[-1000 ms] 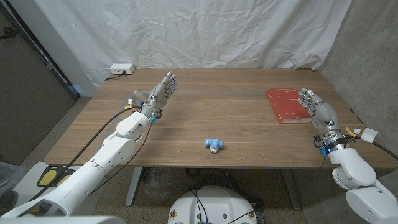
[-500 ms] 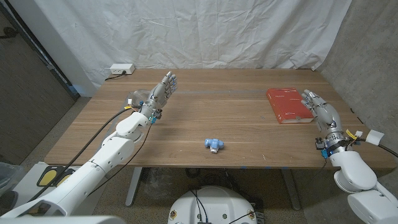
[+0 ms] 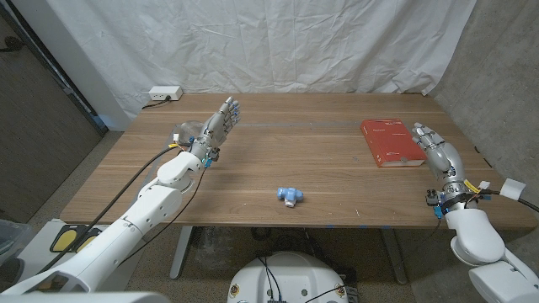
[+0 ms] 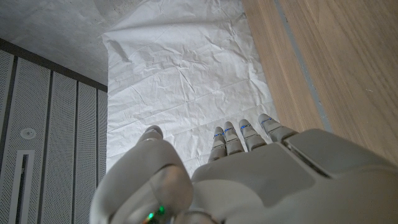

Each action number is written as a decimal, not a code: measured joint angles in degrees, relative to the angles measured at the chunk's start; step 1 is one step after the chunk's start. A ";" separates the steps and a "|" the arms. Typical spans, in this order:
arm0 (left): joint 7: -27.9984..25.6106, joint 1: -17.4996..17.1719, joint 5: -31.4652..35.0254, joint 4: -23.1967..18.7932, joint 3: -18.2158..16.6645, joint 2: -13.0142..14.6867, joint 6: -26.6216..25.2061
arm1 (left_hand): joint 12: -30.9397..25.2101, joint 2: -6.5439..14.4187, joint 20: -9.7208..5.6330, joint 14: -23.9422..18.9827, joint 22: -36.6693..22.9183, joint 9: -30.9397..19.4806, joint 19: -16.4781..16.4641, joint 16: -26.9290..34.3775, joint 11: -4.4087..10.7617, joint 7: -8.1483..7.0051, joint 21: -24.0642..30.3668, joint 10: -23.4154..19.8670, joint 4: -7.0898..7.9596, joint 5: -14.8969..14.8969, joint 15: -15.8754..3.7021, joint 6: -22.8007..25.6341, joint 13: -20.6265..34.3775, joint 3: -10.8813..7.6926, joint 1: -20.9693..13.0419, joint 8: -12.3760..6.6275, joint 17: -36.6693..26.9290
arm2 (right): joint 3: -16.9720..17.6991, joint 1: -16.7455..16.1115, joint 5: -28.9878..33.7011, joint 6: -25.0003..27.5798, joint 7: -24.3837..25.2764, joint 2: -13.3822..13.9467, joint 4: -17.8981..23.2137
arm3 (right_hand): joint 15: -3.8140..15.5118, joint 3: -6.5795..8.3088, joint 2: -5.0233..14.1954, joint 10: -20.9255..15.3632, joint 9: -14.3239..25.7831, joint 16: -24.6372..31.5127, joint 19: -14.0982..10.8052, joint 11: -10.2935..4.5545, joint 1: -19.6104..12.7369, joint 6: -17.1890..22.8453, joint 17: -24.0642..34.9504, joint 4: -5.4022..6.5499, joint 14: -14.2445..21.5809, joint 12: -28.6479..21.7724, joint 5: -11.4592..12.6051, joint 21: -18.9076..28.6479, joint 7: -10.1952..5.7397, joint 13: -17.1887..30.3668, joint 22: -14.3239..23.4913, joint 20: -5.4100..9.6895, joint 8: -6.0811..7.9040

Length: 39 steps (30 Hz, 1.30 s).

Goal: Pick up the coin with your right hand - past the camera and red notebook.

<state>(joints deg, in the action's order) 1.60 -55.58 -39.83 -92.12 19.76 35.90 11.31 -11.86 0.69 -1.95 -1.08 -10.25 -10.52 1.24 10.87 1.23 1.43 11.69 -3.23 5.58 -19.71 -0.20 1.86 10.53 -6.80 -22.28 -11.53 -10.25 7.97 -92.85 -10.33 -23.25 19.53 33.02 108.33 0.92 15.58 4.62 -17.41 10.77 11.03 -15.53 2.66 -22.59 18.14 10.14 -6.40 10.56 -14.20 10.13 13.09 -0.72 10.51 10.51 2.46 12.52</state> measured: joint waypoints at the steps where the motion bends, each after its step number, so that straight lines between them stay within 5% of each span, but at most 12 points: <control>1: 0.00 -0.02 0.00 -0.02 0.00 0.00 0.00 | 0.00 0.00 0.00 0.00 0.00 0.00 0.00 0.00 0.00 0.00 0.00 0.00 0.00 0.00 0.00 0.00 0.00 0.00 0.00 0.00 0.00 | 0.00 0.00 0.20 0.13 0.10 0.00 0.00 | 0.00 0.00 0.00 0.00 0.00 0.00 0.00 0.00 0.00 0.00 0.00 0.00 0.00 0.00 0.00 0.00 0.00 0.00 0.00 0.00 0.00; 17: -0.19 -0.51 0.08 -0.13 0.01 -0.32 0.80 | 0.17 0.00 0.00 0.00 0.00 0.00 0.00 0.00 0.00 0.00 0.00 0.00 0.00 0.00 0.00 0.00 0.00 0.00 0.00 0.00 0.00 | 1.10 -1.51 8.76 6.59 3.93 -0.37 3.50 | 0.11 0.08 -0.18 -0.31 0.00 0.00 -0.19 -0.31 -0.62 0.47 0.01 -0.39 0.51 0.00 0.00 0.00 -0.47 0.00 0.00 -0.21 0.00; 39: -0.15 -1.38 -0.25 -0.38 -0.52 0.18 1.08 | 0.17 0.30 0.00 0.00 0.01 0.00 0.00 0.00 0.00 0.00 0.00 0.00 -0.23 0.00 0.00 0.00 0.00 0.24 -0.30 0.00 0.00 | 1.47 -1.87 14.39 13.39 6.28 0.03 5.86 | 0.40 1.51 -0.75 -0.83 0.31 -0.27 -0.19 -0.82 -6.33 2.04 0.01 -3.43 0.81 0.00 0.28 -0.39 -2.04 0.26 -0.11 -0.21 0.20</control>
<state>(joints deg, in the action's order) 1.45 -56.96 -40.07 -92.50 19.24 36.08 12.38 -11.69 0.99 -1.94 -1.08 -10.25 -10.52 1.24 10.87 1.23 1.43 11.69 -3.23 5.35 -19.71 -0.20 1.86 10.53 -6.56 -22.59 -11.53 -10.25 9.45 -94.72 4.06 -9.86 25.81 33.05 114.19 1.32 17.10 3.87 -18.24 11.08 10.76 -15.71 1.84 -28.91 20.18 10.15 -9.83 11.37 -14.19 10.41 12.70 -2.77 10.77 10.41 2.25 12.72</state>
